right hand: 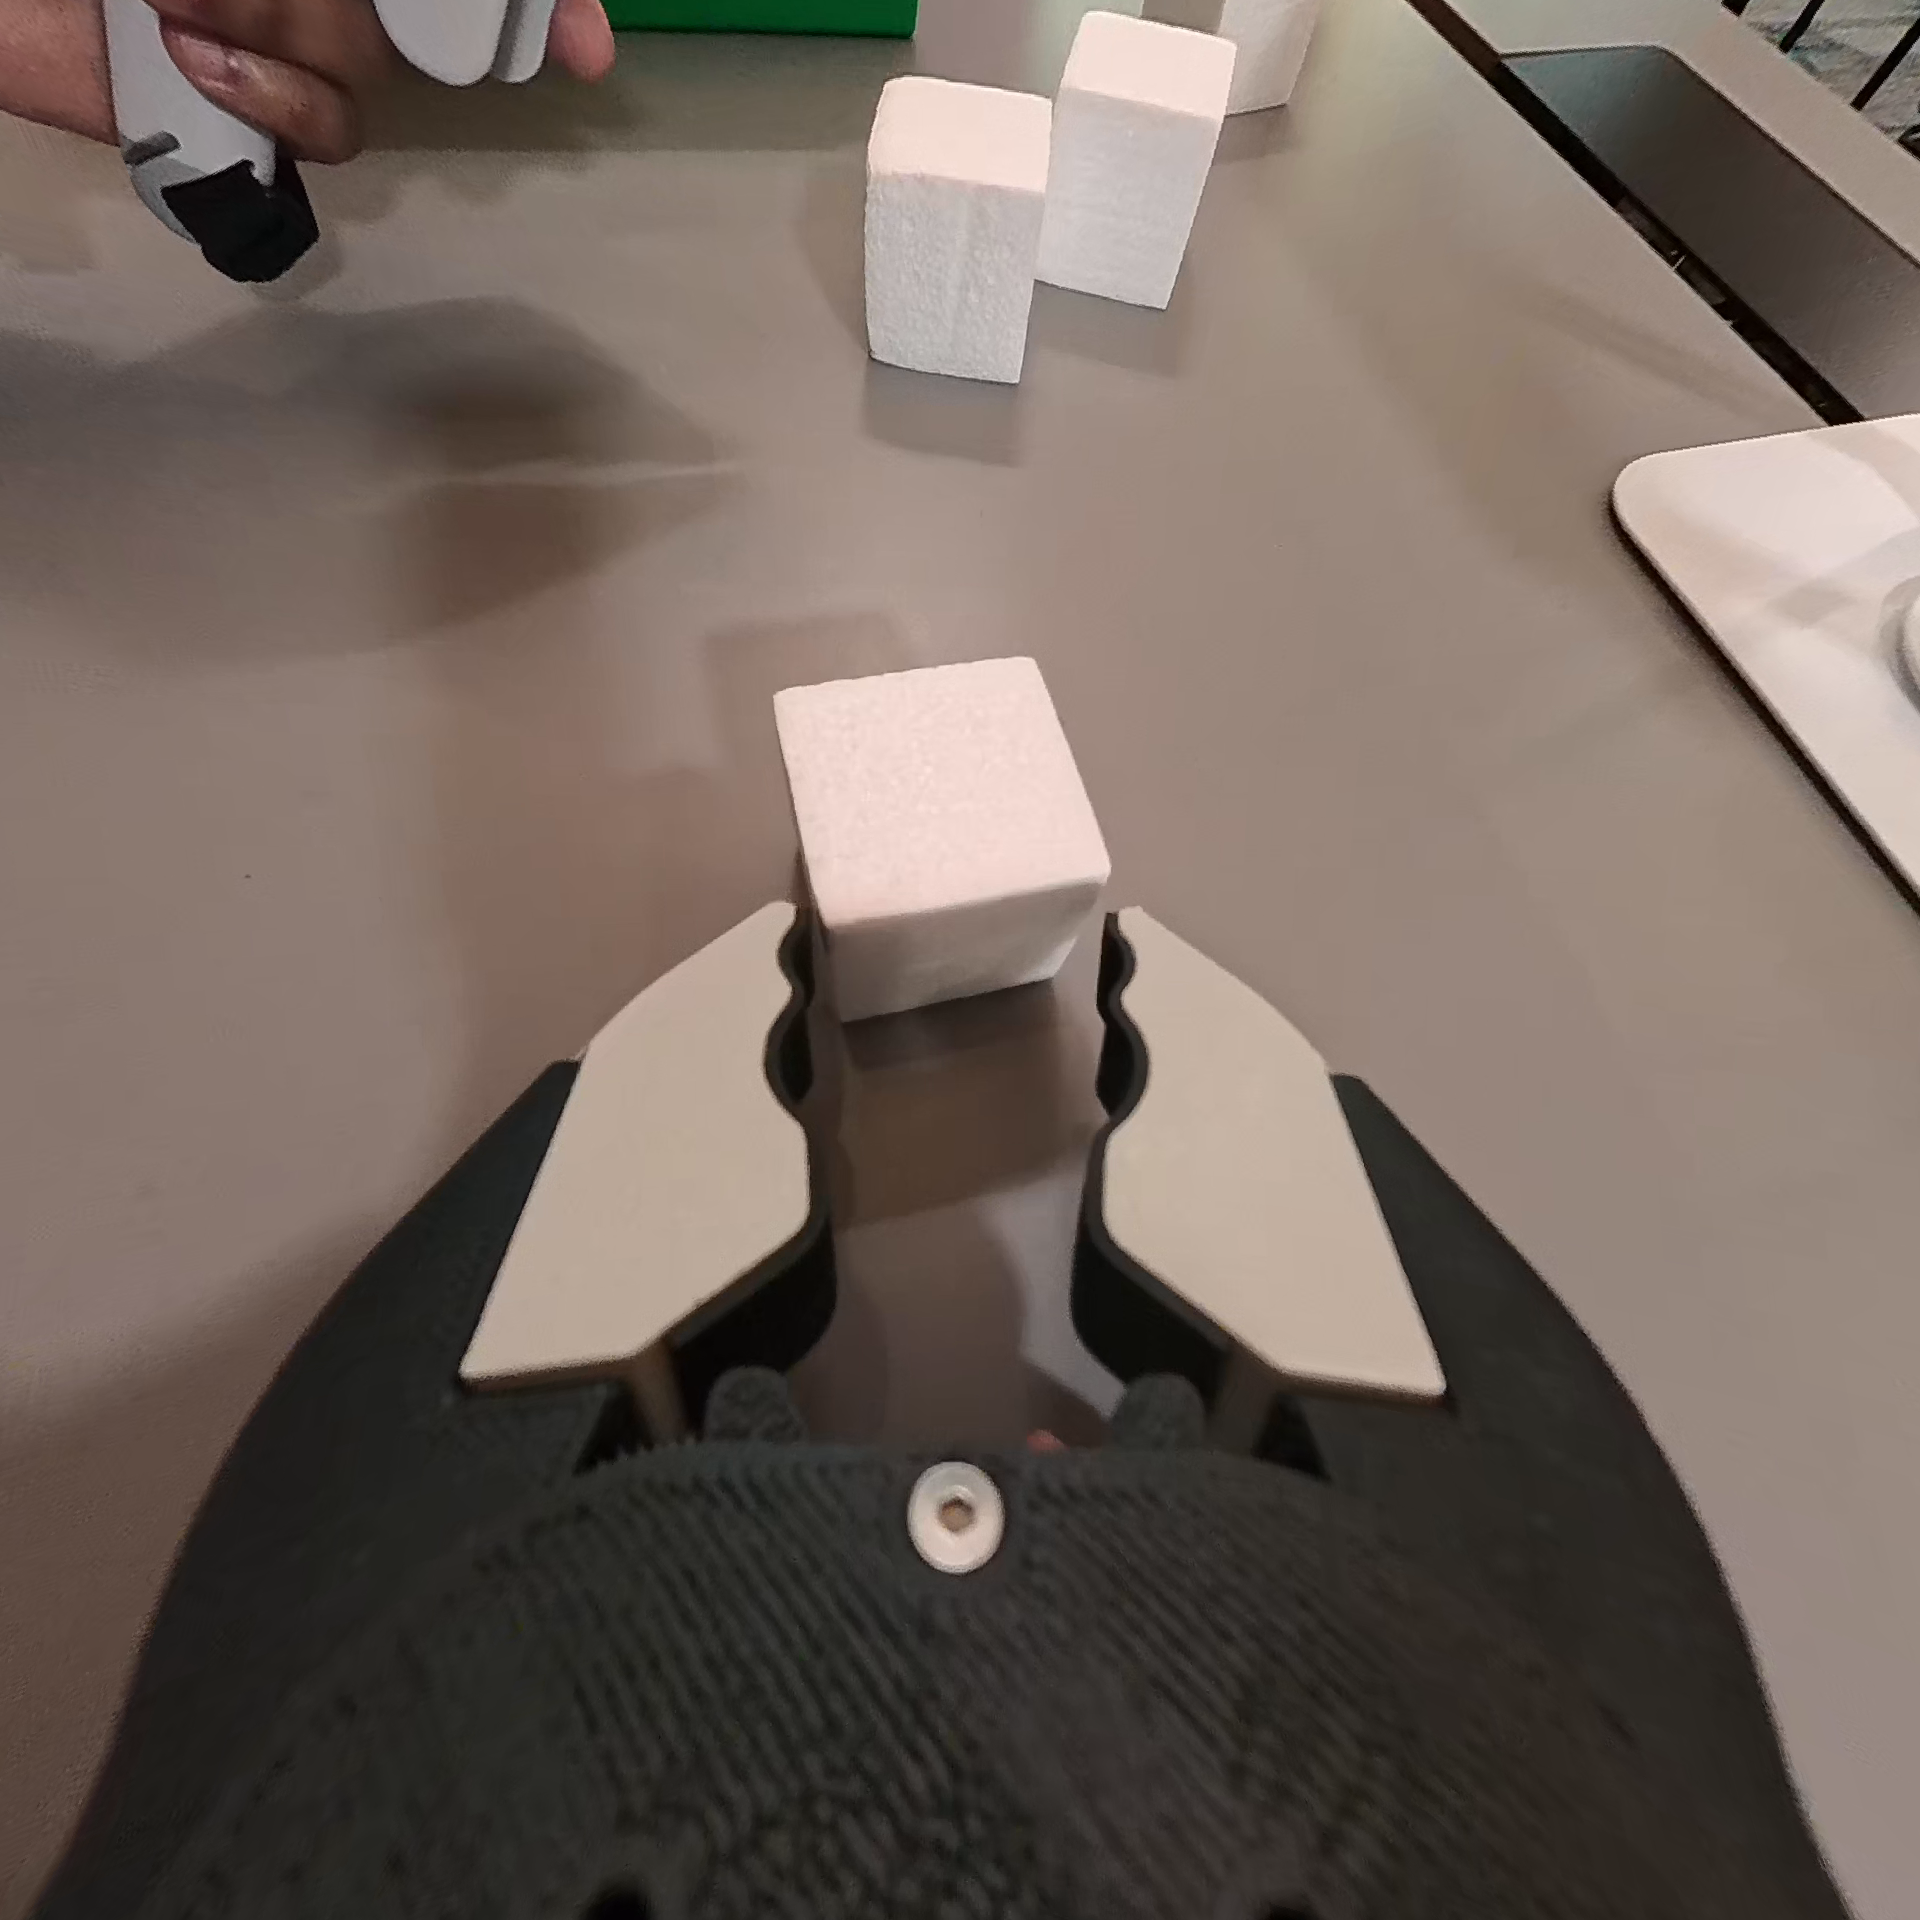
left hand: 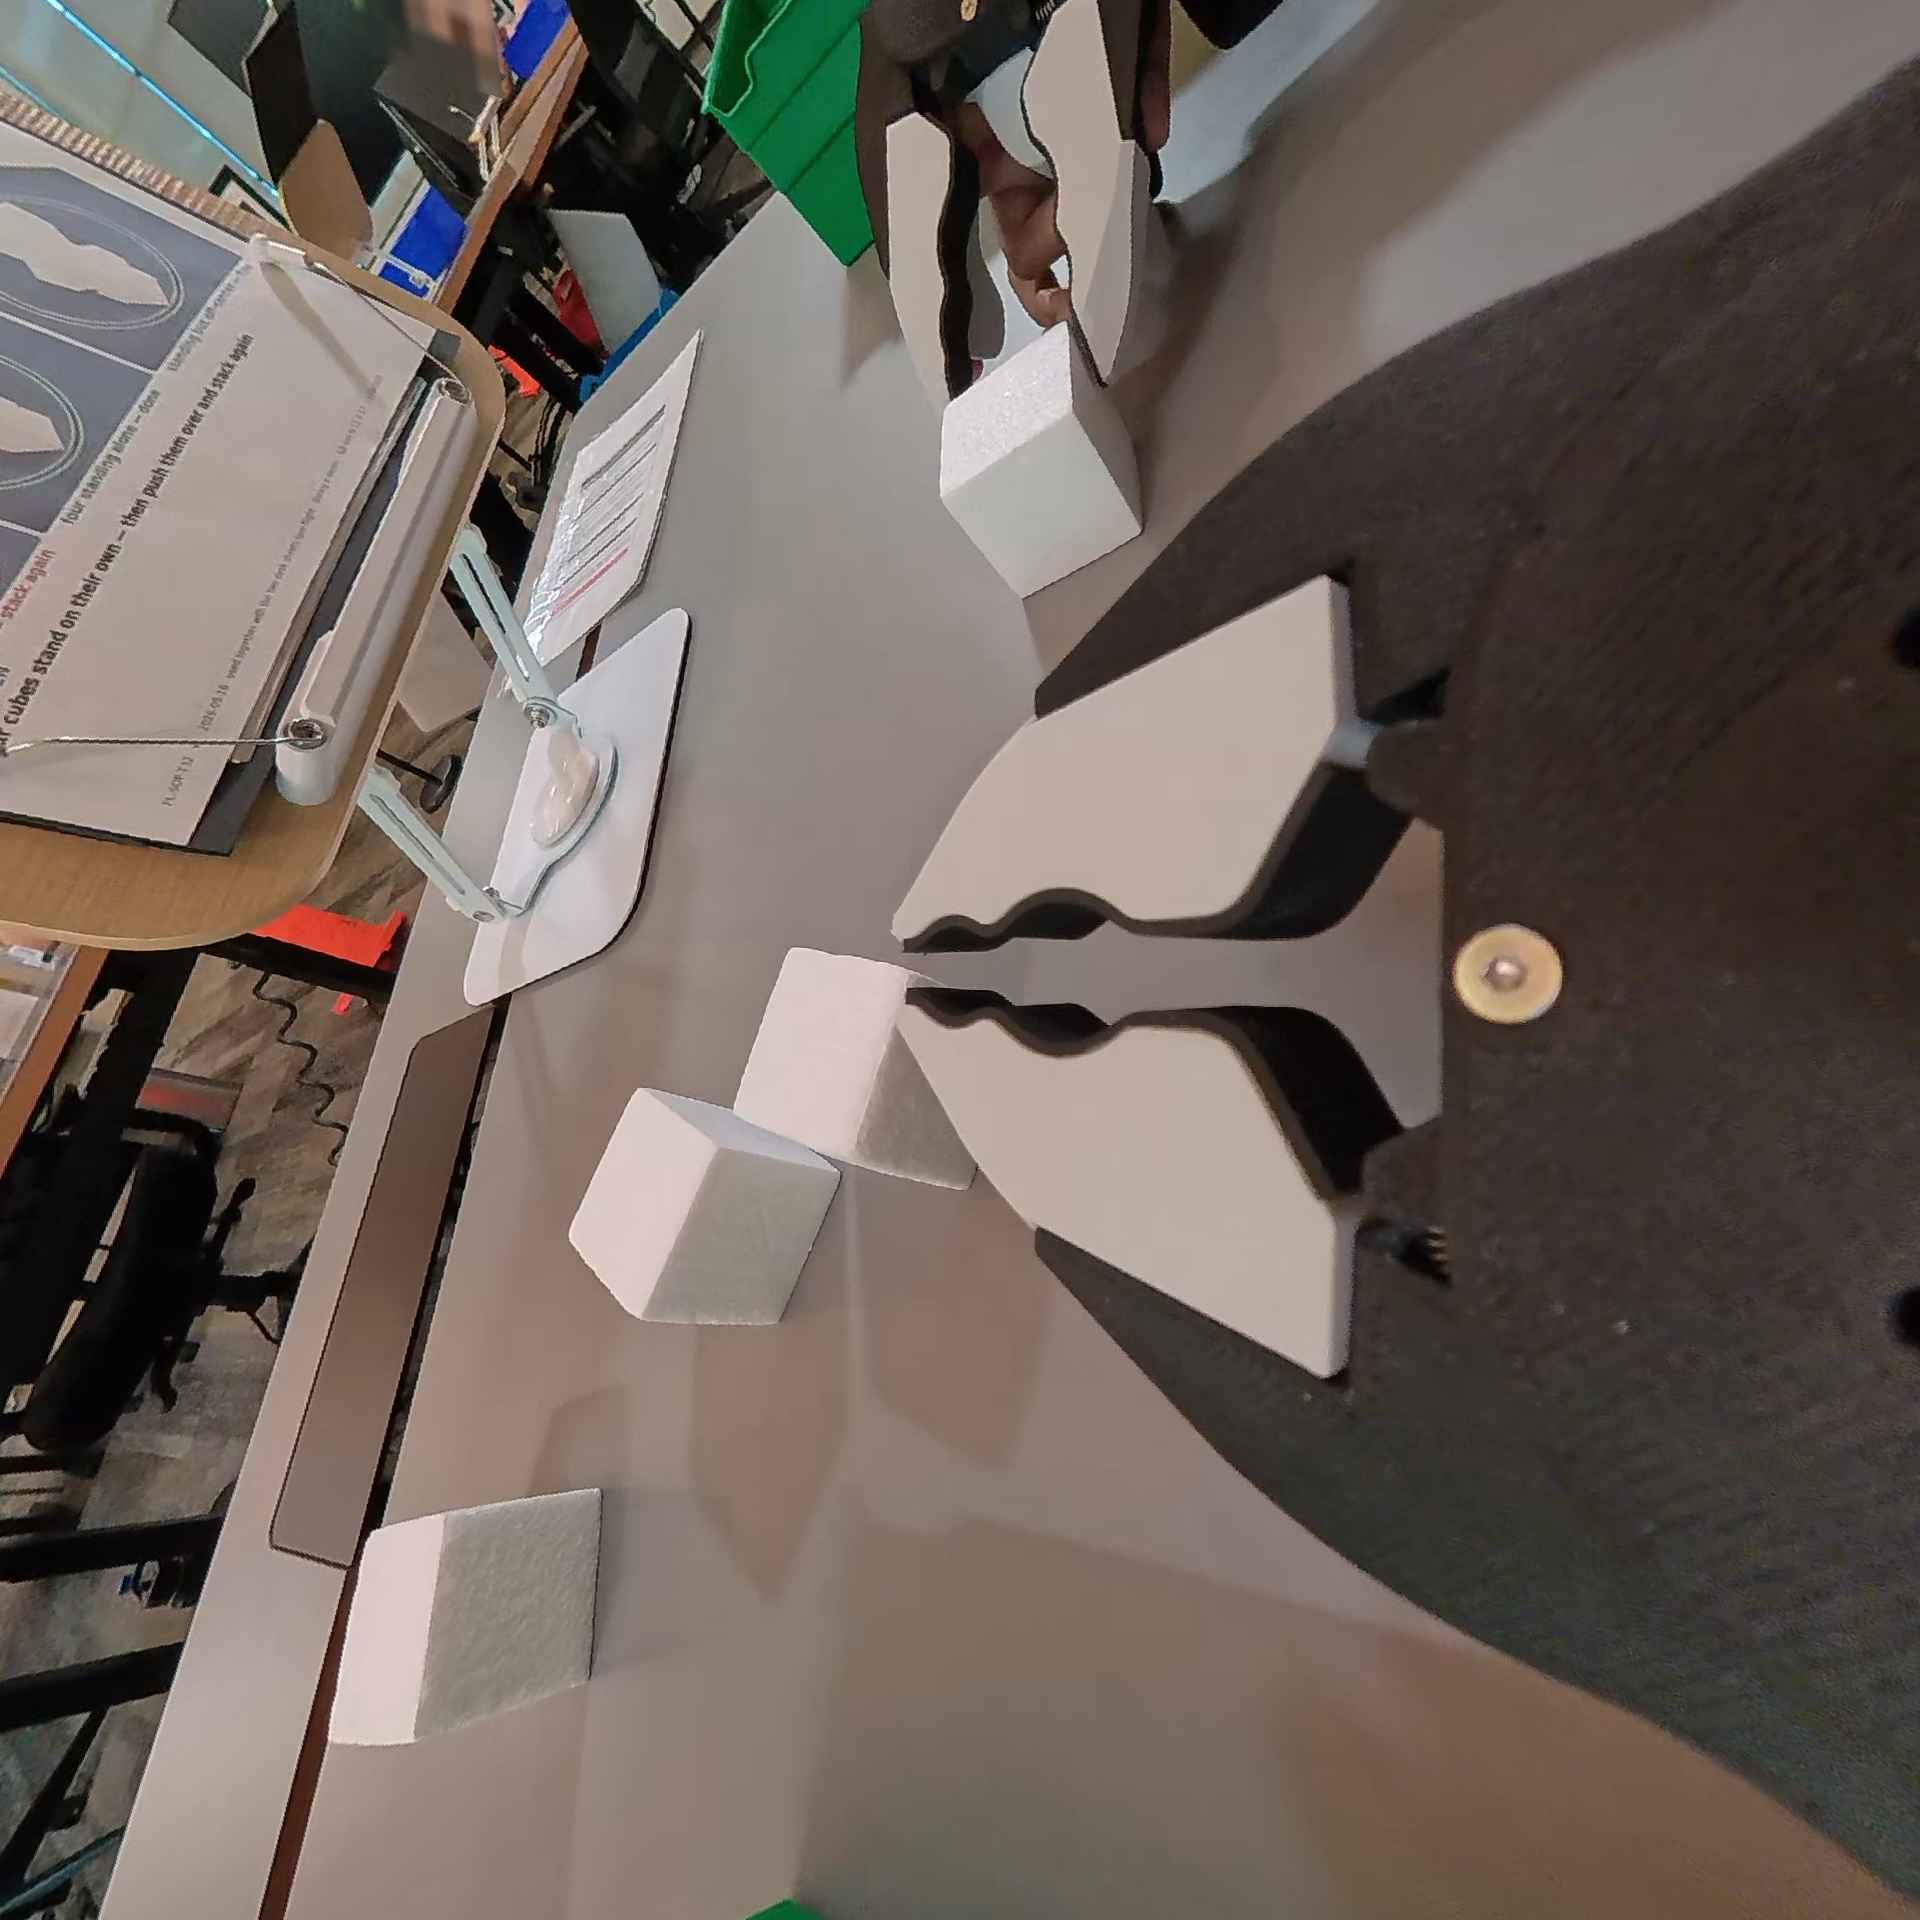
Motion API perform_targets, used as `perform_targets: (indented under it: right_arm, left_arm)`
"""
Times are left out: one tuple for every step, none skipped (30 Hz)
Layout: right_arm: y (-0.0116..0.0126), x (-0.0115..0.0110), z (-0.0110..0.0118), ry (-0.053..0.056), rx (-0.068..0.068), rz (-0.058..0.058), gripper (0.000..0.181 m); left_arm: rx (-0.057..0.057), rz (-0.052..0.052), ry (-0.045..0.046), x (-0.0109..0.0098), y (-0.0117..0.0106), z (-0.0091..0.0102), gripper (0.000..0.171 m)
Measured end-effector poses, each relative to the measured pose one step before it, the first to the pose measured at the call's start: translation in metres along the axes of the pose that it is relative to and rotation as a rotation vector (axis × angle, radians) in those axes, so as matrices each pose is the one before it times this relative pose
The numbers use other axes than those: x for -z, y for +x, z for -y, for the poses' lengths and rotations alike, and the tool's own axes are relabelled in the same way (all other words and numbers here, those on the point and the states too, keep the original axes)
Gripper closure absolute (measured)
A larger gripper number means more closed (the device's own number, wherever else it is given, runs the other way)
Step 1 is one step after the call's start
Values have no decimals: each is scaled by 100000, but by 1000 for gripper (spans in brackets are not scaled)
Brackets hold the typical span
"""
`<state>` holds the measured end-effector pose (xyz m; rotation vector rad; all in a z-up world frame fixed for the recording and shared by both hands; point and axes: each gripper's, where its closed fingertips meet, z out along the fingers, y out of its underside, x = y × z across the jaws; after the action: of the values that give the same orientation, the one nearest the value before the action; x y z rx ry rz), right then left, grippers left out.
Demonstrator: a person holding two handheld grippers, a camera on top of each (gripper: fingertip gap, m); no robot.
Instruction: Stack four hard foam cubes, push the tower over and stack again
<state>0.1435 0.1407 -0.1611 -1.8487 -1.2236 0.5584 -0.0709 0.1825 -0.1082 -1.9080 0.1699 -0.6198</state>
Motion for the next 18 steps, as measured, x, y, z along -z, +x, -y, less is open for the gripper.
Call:
perform_targets:
  right_arm:
    - [-23, 0, -18, -76, -100, 117, 128]
    - [4, 2, -7, -42, -110, 77, 128]
    - [-20, 7, -4, 9, -106, 126, 128]
    - [-1, 16, 2, 46, -164, 159, 127]
    - [0, 17, 2, 42, -243, 112, 127]
    - [35, 33, 21, 128, -328, -60, 127]
    - [64, 79, 45, 250, -457, -102, 127]
    - [79, 130, 104, 514, -623, -113, 127]
    - [96, 168, 154, 850, -810, -55, 127]
    - [111, 194, 170, 1086, -1049, 47, 127]
    - [120, 206, 177, 1218, -1294, 112, 127]
    - [119, 201, 159, 1185, -1370, 175, 127]
    - [117, 174, 108, 1001, -1214, 190, 127]
    - [115, 115, 52, 704, -969, 21, 127]
    - [88, 68, 7, 386, -717, 45, 127]
    - [31, 23, -20, 168, -552, 190, 127]
    - [-13, -8, -43, -156, -244, 211, 127]
    - [-31, -24, -49, -309, 74, 142, 127]
  left_arm:
    - [-24, -25, -69, -11, 3, -15, 165]
    - [-52, -13, -24, 0, 10, 4, 165]
    - [-42, 13, -2, 3, 8, -6, 165]
    - [-11, 5, 10, -1, -1, 1, 165]
    - [27, -28, -45, 8, -3, -4, 165]
    - [62, -60, -103, -15, -2, -23, 165]
    - [64, -66, -149, -14, 10, -22, 165]
    - [37, -24, -125, -13, -9, -26, 165]
    - [-14, -25, -55, -9, 7, -5, 165]
    - [-33, 55, 27, 1, -6, 12, 164]
    - [-48, 69, 42, 5, -8, 1, 164]
    - [-20, -17, -30, 2, 1, -4, 164]
    - [29, -21, -80, -10, 6, -17, 164]
    - [31, -47, -60, -12, 10, -14, 164]
    - [-19, -61, -31, -3, 15, -6, 164]
    - [-96, -45, -52, 0, 32, -7, 164]
    - [-149, -19, -58, -16, 26, -14, 164]
    - [-142, -53, -133, -5, 22, -22, 164]
